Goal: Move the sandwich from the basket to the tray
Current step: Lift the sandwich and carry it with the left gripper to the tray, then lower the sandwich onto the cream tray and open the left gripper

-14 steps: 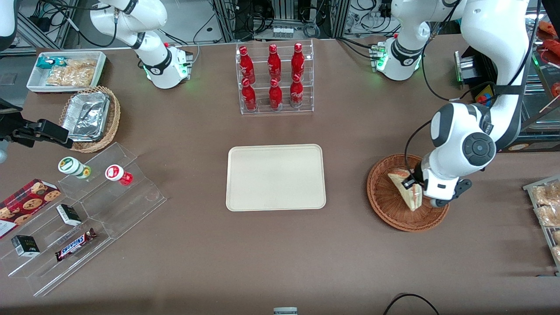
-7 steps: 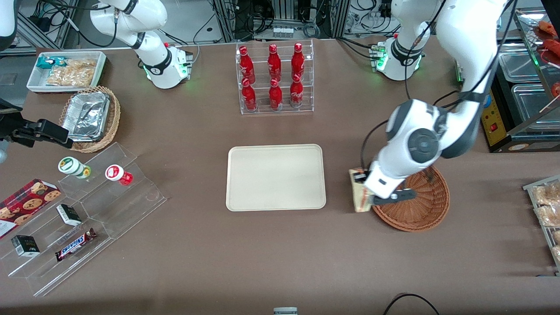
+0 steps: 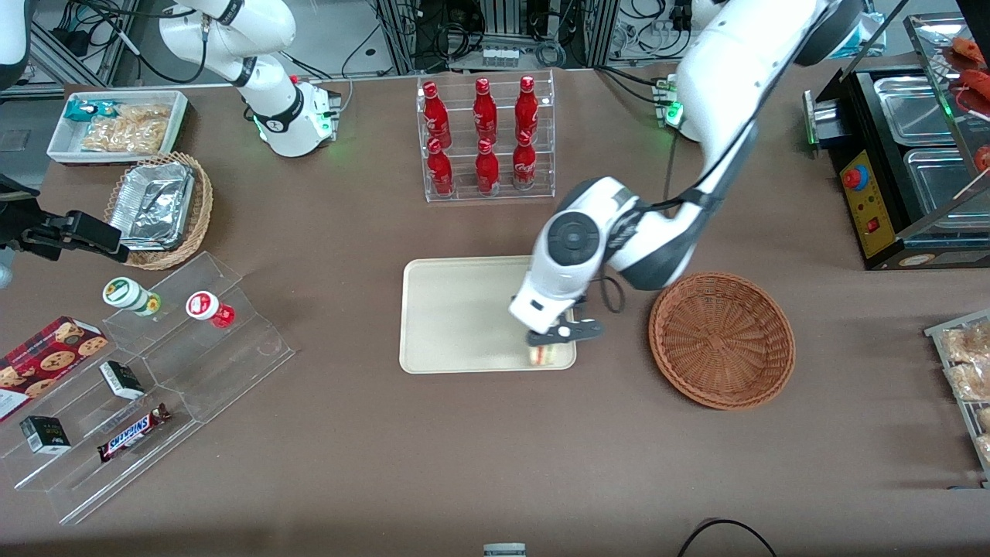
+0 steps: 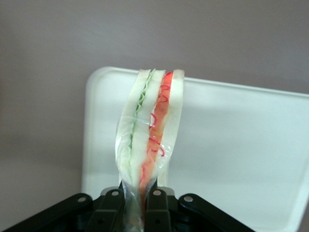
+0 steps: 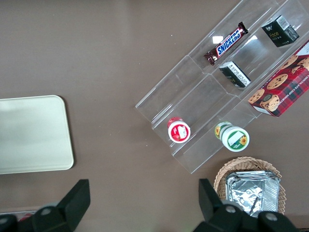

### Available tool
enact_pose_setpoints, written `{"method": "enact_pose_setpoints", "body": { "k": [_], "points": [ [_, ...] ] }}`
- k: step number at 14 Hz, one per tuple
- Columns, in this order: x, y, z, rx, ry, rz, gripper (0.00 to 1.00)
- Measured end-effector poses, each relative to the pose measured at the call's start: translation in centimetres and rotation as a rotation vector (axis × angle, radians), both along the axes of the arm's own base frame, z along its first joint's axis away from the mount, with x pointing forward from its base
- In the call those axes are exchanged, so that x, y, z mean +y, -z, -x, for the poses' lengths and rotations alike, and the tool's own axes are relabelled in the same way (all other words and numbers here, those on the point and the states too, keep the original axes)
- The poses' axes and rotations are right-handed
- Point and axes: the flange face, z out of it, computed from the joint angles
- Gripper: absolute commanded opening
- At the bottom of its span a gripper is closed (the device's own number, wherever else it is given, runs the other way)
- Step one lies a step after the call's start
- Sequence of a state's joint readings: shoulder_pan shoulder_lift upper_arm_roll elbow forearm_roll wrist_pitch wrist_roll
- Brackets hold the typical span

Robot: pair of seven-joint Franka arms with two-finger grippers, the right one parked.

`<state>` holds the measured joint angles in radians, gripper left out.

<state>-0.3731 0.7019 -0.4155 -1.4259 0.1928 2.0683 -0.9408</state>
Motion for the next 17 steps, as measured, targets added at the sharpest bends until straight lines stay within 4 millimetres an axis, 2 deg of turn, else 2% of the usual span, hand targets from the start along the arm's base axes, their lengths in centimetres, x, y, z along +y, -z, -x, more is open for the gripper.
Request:
{"method": "enact_pose_setpoints", "body": {
  "k": [3, 5, 7, 10, 11, 12, 13, 17],
  "points": [
    [-4.6, 2.5, 1.9, 0.015, 0.03, 0.008, 0.0],
    [-6.8, 3.5, 3.3, 0.02, 0.045, -0.005, 0.0],
    [-7.9, 4.3, 3.9, 0.03, 0.039, -0.018, 0.01],
    [-8.4, 5.8, 4.0, 0.043, 0.031, -0.024, 0.06],
    [-8.3, 5.9, 3.9, 0.044, 0.027, -0.025, 0.19],
    [-8.3, 6.1, 3.9, 0.044, 0.025, -0.026, 0.53],
    [-8.2, 6.2, 3.8, 0.045, 0.023, -0.028, 1.0],
    [-8.2, 6.1, 3.5, 0.041, 0.016, -0.023, 1.0]
  ]
}}
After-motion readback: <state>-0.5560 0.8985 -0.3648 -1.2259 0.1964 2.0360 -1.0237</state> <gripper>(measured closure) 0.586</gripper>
